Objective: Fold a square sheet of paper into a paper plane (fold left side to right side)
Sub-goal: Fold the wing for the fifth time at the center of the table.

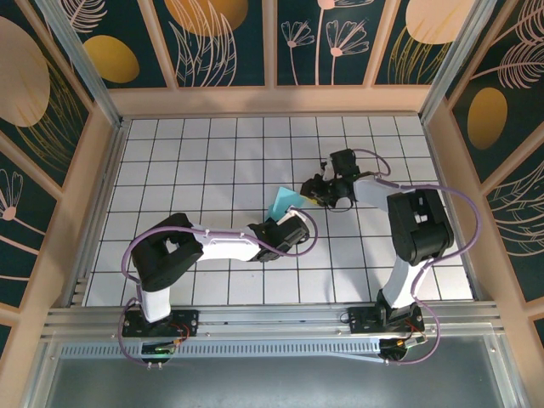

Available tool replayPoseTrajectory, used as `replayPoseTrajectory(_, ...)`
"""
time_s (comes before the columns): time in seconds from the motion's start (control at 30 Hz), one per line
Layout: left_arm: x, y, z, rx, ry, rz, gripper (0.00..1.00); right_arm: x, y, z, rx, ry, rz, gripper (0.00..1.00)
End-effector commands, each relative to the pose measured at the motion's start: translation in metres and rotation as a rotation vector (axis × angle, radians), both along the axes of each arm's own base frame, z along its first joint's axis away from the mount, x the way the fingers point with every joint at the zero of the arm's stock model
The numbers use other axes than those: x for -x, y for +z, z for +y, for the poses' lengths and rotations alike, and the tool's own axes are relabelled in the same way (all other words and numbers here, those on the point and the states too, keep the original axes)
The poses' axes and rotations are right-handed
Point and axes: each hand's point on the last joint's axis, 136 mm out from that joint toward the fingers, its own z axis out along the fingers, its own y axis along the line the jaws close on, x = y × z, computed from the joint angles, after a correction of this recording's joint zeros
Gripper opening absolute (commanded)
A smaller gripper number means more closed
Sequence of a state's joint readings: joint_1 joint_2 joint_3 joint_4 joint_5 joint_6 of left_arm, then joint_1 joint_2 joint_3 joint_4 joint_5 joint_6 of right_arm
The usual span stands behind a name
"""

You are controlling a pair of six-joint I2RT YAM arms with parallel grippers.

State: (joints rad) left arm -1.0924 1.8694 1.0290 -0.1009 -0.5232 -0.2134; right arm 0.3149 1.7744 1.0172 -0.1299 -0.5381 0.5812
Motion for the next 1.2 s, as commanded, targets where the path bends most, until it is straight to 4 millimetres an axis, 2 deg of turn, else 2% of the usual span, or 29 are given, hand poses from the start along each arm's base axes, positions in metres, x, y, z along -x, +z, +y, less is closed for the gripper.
replayPoseTrajectory(0.0, 0.004, 0.006, -0.009, 0.084, 0.003, 0.015, 0.04, -0.013, 0.028, -0.032, 0.052, -0.093, -0.111, 0.38)
replayPoseTrajectory(0.17, 0.006, 0.010, -0.018, 0.163, -0.001, 0.060, 0.01, -0.016, 0.054, -0.089, 0.114, -0.233, -0.222, 0.51)
replayPoseTrajectory(0.27, 0.003, 0.017, -0.020, 0.246, -0.003, 0.113, 0.00, -0.011, 0.067, -0.111, 0.139, -0.267, -0.287, 0.55)
replayPoseTrajectory(0.37, -0.001, 0.025, -0.023, 0.351, -0.007, 0.192, 0.00, -0.004, 0.071, -0.120, 0.162, -0.254, -0.326, 0.58)
replayPoseTrajectory(0.7, -0.011, 0.020, -0.034, 0.595, 0.020, 0.441, 0.00, 0.014, 0.062, -0.099, 0.056, -0.149, -0.383, 0.57)
replayPoseTrajectory(0.93, -0.029, 0.034, -0.030, 0.776, 0.080, 0.527, 0.00, 0.022, 0.055, -0.077, -0.016, -0.075, -0.390, 0.56)
replayPoseTrajectory(1.17, -0.025, 0.016, -0.038, 0.812, 0.085, 0.639, 0.00, 0.025, 0.043, -0.059, -0.064, -0.054, -0.346, 0.52)
